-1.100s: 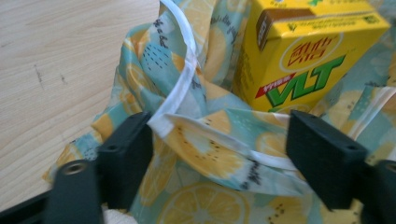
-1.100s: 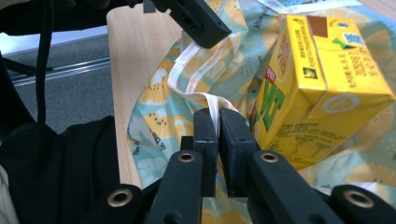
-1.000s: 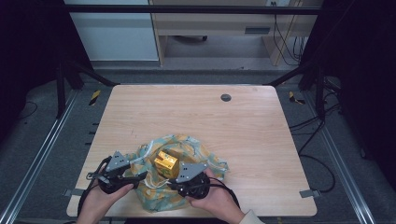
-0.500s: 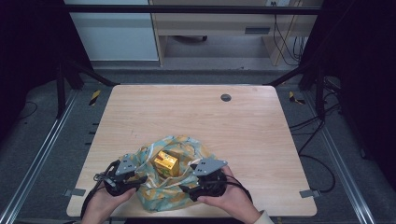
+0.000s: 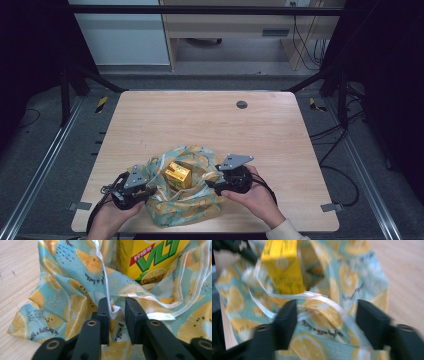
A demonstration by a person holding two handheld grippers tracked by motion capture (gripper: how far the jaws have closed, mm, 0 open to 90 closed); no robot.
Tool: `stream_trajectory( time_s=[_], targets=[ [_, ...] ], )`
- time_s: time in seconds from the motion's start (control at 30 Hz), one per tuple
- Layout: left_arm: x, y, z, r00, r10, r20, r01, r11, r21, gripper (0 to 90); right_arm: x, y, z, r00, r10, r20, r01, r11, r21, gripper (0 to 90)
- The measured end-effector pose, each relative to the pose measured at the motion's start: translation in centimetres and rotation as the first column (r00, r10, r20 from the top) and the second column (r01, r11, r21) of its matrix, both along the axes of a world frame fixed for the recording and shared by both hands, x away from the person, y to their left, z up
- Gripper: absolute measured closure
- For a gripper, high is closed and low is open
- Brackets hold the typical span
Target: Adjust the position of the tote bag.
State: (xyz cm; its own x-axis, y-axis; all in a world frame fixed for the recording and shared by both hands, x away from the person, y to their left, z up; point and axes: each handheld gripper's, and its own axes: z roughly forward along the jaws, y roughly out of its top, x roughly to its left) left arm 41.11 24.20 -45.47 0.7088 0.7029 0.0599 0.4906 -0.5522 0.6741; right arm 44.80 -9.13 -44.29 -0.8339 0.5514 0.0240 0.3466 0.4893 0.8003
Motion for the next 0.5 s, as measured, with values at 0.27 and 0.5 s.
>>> stream_trajectory(
  time_s=[0.27,0.5],
  targets=[
    [-0.2,0.2,0.3,0.9999,-0.013,0.008,0.013,0.9999,-0.006,82.9,-0.6,-0.7,-1.7,0.9976,0.045,-0.054,-0.048,0.997,-0.061,85.8],
    [-0.7,0.2,0.6,0.9995,-0.031,0.009,0.031,0.9993,-0.02,84.5,-1.8,-1.2,-1.6,0.9939,0.077,-0.079,-0.081,0.995,-0.055,90.0]
  ],
)
